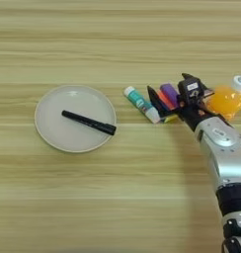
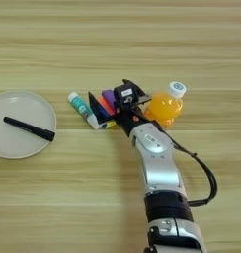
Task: Move the objects on the table
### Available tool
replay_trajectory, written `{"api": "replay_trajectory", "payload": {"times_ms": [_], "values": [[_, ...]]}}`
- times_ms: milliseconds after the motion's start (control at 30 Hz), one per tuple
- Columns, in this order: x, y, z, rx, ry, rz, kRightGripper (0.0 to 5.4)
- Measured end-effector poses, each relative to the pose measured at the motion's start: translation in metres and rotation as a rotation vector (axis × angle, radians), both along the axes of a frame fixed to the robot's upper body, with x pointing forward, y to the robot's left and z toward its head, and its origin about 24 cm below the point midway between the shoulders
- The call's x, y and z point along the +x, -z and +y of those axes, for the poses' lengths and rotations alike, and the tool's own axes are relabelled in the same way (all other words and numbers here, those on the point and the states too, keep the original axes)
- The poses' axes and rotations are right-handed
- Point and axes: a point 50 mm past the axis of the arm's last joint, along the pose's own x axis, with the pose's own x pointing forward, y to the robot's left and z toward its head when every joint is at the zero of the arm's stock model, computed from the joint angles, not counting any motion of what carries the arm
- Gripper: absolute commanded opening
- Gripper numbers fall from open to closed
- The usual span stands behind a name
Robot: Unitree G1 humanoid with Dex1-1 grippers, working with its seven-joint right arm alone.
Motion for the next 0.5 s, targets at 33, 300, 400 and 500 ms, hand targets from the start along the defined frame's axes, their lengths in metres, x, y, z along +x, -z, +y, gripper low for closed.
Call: {"api": "replay_trajectory", "payload": {"times_ms": [33,300,400,500], "values": [[-0.0002,0.0014,-0.0004,0.005,0.001,0.007,5.39],[-0.0004,0.0032,-0.0004,0.024,-0.007,0.019,5.17],[-0.0004,0.005,-0.0004,0.027,-0.008,0.031,4.84],[-0.0002,0.0085,-0.0008,0.037,-0.006,0.052,4.47]]}}
